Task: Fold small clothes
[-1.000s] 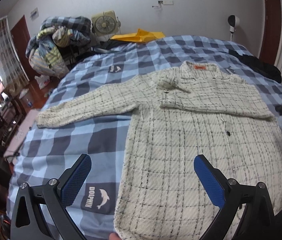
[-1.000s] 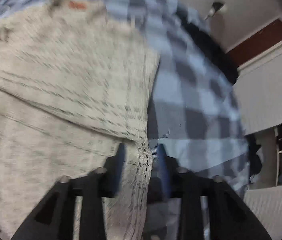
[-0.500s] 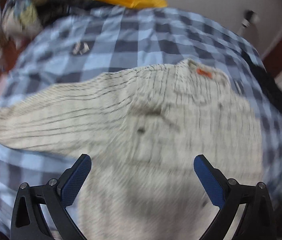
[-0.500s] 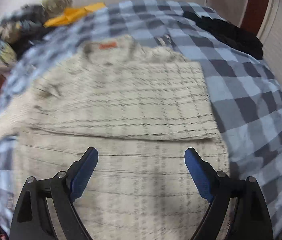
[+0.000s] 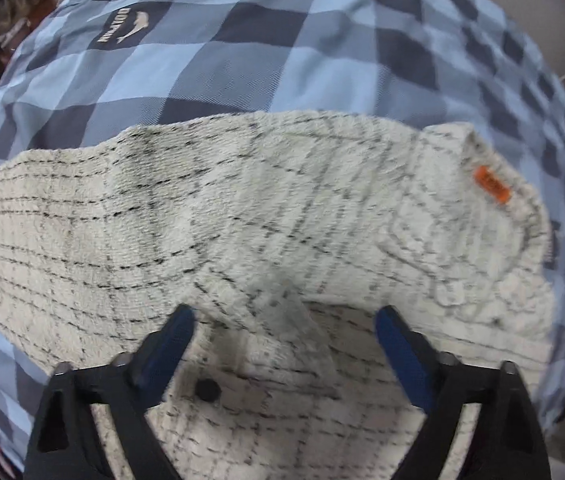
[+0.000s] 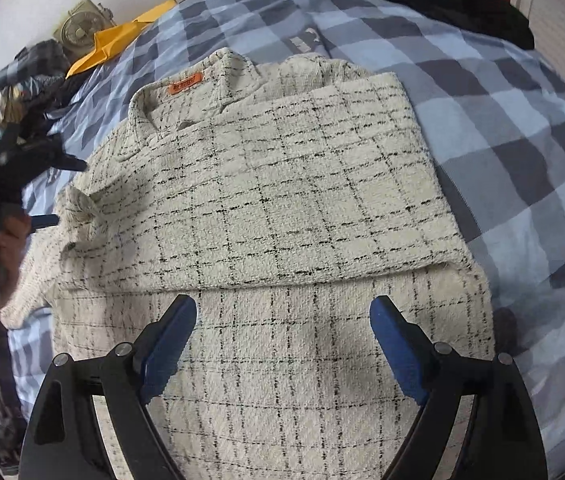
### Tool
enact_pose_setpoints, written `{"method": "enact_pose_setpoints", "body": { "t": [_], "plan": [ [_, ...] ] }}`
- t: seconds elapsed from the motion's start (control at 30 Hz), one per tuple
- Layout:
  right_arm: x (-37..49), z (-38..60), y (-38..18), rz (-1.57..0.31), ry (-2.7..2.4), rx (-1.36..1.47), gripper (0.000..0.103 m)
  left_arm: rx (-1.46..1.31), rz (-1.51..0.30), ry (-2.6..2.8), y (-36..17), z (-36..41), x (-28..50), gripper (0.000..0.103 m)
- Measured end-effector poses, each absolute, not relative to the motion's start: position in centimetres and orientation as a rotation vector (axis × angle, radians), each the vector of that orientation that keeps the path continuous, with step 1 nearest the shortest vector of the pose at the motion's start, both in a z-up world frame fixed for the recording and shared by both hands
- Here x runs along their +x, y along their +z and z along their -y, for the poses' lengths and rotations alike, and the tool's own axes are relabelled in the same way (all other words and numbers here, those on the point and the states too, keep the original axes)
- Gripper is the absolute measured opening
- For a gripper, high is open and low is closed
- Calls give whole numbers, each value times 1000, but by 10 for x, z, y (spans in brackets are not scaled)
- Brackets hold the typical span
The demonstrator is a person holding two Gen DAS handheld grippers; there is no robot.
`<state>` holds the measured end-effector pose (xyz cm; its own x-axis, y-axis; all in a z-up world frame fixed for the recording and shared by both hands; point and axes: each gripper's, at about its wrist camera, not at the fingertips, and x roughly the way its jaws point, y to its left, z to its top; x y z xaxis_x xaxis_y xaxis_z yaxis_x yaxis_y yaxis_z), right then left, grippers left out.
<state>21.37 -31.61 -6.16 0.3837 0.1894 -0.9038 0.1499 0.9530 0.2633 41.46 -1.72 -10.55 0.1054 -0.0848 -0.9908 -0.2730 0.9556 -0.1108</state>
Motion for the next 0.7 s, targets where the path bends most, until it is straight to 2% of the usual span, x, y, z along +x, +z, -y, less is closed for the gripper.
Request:
{"method": "enact_pose_setpoints", "body": {
  "t": [0.03,0.1,0.37,0.43,0.57,0.63,0.7],
  "plan": [
    [214,317,-62,-1184,28,333,86,-290,-1469,160,-107,17,412,71],
    [214,319,-63,-1184,26,338,86,-291,-1487,175,-112,14,405,61],
    [210,316,-57,-1165,30,321,86,-321,-1532,215,-124,-9,361,60],
    [210,316,-56,-1163,29,322,86,-358,-1537,216,-127,-20,349,68],
    [211,316,-57,-1166,20,309,86,-497,-1467,180,-118,-47,336,72],
    [211,316,-58,-1170,18,306,86,-497,-1423,186,-106,-57,334,86],
    [212,315,-59,-1173,19,304,86,-430,-1398,190,-97,-57,334,89]
  ]
}}
